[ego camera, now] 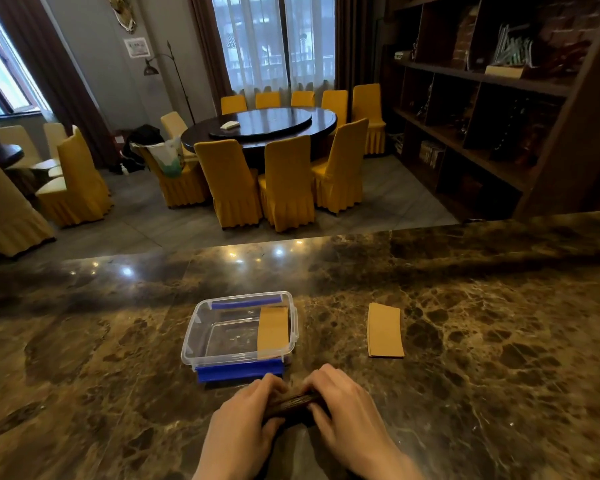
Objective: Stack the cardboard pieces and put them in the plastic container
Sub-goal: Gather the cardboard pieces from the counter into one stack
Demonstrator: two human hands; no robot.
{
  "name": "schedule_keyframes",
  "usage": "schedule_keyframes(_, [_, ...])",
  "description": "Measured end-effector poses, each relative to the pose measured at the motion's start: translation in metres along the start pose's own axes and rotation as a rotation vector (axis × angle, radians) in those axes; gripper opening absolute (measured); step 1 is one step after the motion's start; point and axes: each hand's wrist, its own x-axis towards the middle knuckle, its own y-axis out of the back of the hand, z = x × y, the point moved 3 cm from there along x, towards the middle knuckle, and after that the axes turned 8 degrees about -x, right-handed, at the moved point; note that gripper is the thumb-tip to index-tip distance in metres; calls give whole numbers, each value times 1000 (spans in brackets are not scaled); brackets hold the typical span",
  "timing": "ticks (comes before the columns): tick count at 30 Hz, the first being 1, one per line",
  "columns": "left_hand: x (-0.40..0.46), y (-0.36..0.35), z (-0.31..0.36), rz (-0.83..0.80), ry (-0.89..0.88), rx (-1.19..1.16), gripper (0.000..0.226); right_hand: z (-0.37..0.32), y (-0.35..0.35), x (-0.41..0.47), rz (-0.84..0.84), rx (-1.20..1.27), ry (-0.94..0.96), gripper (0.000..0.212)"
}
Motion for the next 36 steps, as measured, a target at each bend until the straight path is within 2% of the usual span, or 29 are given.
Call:
schedule_keyframes(3, [6, -7, 5, 1, -27, -2, 33, 6, 4, -1, 15, 26, -22, 29])
schedule_keyframes(8, [31, -12, 23, -29, -141, -9, 39, 19, 23, -2, 71, 22, -113, 32])
schedule_keyframes(11, [52, -16, 43, -83, -197, -83, 42, 35, 45, -5, 119, -16, -178, 30])
schedule_keyframes(14, [74, -26, 64, -112, -260, -169, 33, 54, 70, -7, 161, -59, -247, 30])
schedule_keyframes(19, [100, -52, 94, -152, -243, -269, 25, 85, 109, -3, 77, -161, -309, 32])
schedule_keyframes(23, [128, -70, 105, -168, -86, -458, 19, 112, 133, 19, 108, -188, -332, 43])
schedule_keyframes(26, [142, -87, 106, -127, 195, -717, 17, 129, 138, 36, 228, -148, -367, 51])
schedule_keyframes(29, [150, -106, 103, 40, 520, -896, 20, 147, 131, 48, 301, -109, -482, 48])
schedule_keyframes(33, [156, -116, 109, 212, 694, -805, 26, 168, 100, 57, 72, -117, -609, 45])
schedule_keyframes(36, [161, -116, 118, 188, 654, -513, 28, 175, 82, 59, -33, -103, -652, 51])
